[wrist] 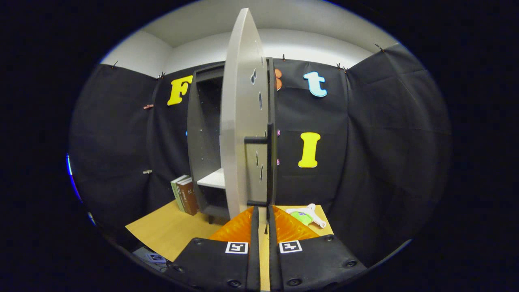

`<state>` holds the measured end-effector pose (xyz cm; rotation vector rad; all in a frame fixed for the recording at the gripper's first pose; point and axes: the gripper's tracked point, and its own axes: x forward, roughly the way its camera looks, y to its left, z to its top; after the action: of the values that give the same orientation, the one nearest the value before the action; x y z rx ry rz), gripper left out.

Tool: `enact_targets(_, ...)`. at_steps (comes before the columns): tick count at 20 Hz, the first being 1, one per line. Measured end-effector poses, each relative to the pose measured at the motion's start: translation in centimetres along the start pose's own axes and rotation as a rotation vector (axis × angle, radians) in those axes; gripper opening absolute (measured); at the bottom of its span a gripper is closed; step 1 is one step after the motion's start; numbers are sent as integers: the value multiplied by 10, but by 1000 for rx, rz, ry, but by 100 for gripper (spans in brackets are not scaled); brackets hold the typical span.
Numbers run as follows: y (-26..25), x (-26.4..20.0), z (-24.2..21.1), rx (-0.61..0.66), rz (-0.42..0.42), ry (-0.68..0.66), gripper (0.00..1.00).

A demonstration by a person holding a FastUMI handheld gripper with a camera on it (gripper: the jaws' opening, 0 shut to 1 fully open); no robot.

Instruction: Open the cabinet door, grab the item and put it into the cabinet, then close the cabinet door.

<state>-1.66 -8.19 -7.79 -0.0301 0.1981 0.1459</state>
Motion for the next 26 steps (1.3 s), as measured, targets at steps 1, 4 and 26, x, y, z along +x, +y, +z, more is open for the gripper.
enact_targets(1,6,-6,-3,14,-1,11,13)
enact_targets(4,31,0,-14,56,34,32,12)
enact_targets(26,50,-68,-166,52,-190,832,32)
